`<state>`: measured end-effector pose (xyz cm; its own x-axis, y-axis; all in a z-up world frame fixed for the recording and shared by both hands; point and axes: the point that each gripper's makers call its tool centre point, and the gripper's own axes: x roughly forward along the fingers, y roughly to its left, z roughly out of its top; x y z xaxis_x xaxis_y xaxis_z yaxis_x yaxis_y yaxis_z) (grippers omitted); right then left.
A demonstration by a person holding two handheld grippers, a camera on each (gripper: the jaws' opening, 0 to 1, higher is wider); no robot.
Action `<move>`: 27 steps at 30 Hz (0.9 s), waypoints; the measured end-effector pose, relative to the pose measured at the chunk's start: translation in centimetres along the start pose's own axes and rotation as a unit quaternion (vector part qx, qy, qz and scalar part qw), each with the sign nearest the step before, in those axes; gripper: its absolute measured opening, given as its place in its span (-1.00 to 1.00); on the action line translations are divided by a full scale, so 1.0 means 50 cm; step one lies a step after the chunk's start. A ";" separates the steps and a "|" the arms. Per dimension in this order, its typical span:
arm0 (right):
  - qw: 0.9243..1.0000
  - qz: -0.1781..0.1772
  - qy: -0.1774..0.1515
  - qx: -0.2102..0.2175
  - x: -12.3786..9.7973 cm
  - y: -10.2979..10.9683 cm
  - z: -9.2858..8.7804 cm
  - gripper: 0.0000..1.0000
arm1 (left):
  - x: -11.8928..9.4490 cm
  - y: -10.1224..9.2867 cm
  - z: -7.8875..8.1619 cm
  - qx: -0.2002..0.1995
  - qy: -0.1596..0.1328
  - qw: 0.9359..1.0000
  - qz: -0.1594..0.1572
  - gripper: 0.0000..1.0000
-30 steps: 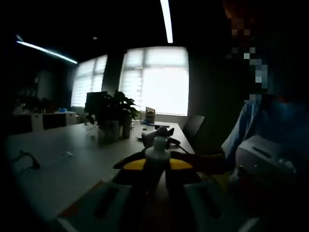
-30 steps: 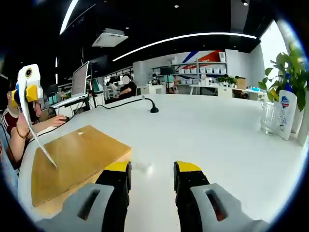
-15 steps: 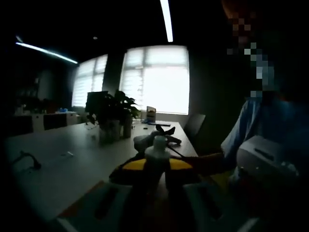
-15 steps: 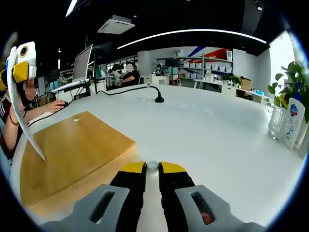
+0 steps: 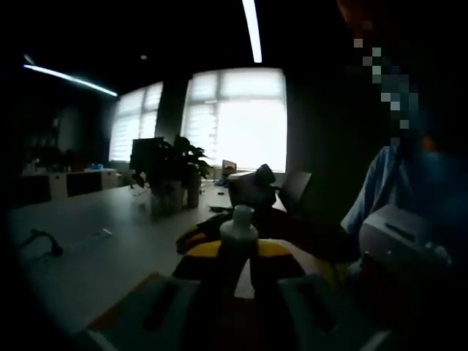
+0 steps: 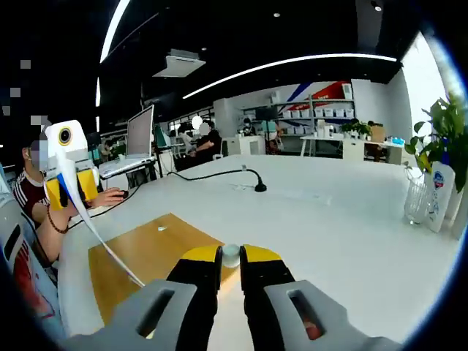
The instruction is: Pick up the toothpaste unscrew the cap squeeze it onto the small board screw the cap back on and return it to the table
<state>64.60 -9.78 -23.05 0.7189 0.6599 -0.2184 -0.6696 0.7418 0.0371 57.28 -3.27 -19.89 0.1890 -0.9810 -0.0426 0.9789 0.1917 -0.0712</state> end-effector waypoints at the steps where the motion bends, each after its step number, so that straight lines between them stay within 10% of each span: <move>1: 1.000 0.018 -0.016 -0.006 -0.012 0.023 0.030 -0.82 | 0.000 0.000 0.000 0.000 0.000 1.000 0.001 -0.73; 8: 0.979 0.185 -0.083 0.020 -0.072 0.187 0.143 -0.81 | 0.004 -0.005 -0.002 0.001 0.000 1.000 0.002 -0.73; 27: 0.976 0.210 -0.061 -0.008 -0.067 0.242 0.144 -0.81 | 0.012 -0.016 -0.007 -0.013 -0.005 1.000 -0.002 -0.74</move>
<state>55.45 -2.15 -14.83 0.3970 0.9152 -0.0698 -0.9120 0.4019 0.0827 56.61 -4.01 -20.21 0.1854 -0.9822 -0.0314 0.9773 0.1877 -0.0981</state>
